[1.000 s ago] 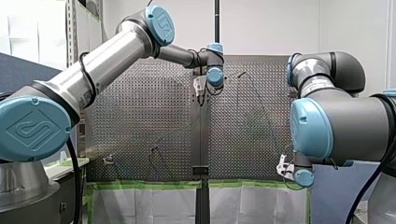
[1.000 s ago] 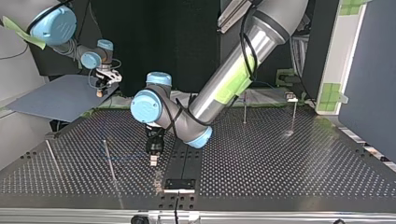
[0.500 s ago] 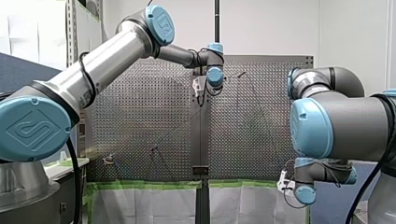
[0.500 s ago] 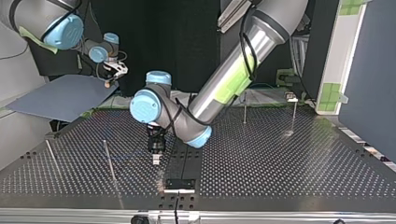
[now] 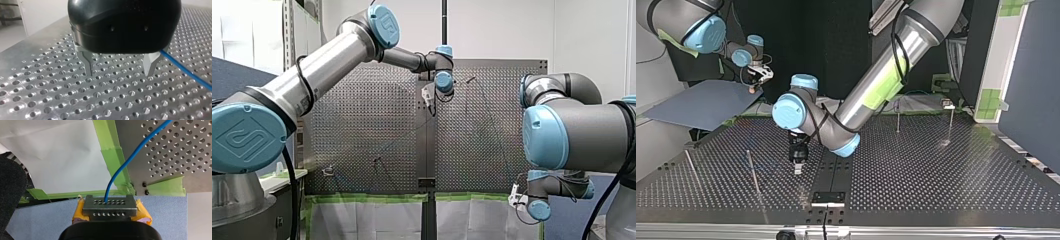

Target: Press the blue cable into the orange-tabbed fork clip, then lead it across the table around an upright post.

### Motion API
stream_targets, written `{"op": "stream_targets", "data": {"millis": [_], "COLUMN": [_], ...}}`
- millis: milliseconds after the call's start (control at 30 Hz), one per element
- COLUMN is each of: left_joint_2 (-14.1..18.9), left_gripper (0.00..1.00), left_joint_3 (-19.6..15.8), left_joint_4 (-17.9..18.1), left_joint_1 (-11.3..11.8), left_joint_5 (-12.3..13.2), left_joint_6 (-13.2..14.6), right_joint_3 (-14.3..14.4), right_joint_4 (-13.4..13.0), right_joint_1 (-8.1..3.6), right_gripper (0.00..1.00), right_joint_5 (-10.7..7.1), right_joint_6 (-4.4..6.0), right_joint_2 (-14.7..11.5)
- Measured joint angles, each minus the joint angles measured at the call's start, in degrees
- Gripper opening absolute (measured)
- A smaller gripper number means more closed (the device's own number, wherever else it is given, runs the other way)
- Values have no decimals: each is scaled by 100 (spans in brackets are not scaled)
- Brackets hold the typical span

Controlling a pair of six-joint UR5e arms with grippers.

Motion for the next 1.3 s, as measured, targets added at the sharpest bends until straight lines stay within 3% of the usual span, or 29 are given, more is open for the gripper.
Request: {"op": "stream_targets", "data": {"millis": [233,533,967,1300], "left_joint_2": [3,13,179,258], "left_gripper": [98,98,98,98], "left_joint_3": [1,1,1,1], "left_joint_4": [-8,-17,-272,-528], "left_joint_1": [34,37,-25,-131], "left_joint_5": [368,544,597,1058], "left_joint_6": [-396,-843,-782,-478], "right_joint_3": [0,-5,-16,-17], "right_joint_4": [6,12,15,31], "right_joint_1": [0,0,3,1], "right_gripper": [0,0,0,0], "right_joint_5": [-2,-2,-25,-28], "right_joint_6": [0,0,0,0], "right_joint_2": [-1,4,5,5]}}
